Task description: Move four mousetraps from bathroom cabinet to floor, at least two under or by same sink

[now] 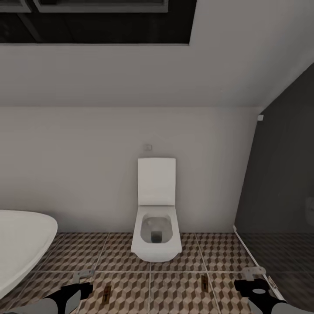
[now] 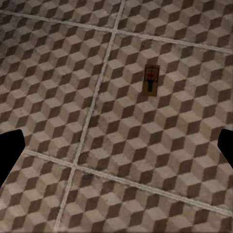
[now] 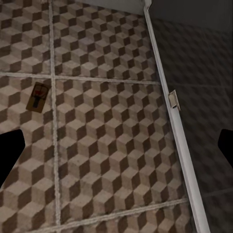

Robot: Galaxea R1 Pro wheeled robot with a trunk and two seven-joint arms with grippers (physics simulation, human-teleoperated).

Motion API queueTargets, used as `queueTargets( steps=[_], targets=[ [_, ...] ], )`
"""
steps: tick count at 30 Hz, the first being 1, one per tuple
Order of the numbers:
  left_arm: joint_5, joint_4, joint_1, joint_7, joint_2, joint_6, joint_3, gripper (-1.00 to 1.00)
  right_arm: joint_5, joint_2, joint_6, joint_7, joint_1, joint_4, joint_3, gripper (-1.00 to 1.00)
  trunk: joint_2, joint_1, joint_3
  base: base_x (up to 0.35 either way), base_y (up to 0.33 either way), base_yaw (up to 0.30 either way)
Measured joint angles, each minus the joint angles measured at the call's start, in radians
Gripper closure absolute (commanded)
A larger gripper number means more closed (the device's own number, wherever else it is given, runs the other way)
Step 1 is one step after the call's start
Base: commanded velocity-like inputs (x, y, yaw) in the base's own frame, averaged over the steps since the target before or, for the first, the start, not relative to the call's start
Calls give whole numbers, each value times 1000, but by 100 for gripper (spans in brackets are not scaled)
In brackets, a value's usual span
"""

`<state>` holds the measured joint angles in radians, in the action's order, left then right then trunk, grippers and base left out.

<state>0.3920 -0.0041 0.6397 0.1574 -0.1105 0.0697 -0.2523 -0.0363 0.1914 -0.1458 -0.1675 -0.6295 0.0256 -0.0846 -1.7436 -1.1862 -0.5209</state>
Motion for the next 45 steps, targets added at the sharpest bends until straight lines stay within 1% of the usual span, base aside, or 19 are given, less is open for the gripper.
queueTargets(
  steps=[22,27,33,34,37,39,42,43,45],
  targets=[
    [2,1,-7,-2,-1,1,0,-100,1,1,-8,0,-2,3,0,-100,154,84,69,0,0,0],
    [0,1,-7,-2,0,1,-1,-100,1,1,-20,1,4,4,0,-100,189,104,85,0,0,0],
    [0,1,-17,-2,0,1,-1,-100,2,1,-32,1,53,4,0,-100,231,127,103,0,0,0],
    [1,1,-30,-2,0,1,0,-100,2,1,-34,1,70,4,1,-100,238,130,106,0,0,0],
    [0,1,-55,-2,0,0,0,-100,5,1,-35,1,96,4,0,-100,259,142,116,0,0,0],
    [0,1,-72,-2,0,0,0,-100,13,1,-35,1,113,5,1,-100,273,150,122,0,0,0],
    [1,1,-99,-2,1,-9,0,-100,37,1,-35,1,145,4,1,-100,294,161,132,0,0,0],
    [1,1,-114,-2,1,-22,0,-100,49,1,-35,0,160,4,1,-100,301,165,135,0,0,0],
    [1,1,-129,-2,1,-36,0,-100,56,1,-35,0,174,5,1,-100,315,173,141,0,0,0]
  ],
)
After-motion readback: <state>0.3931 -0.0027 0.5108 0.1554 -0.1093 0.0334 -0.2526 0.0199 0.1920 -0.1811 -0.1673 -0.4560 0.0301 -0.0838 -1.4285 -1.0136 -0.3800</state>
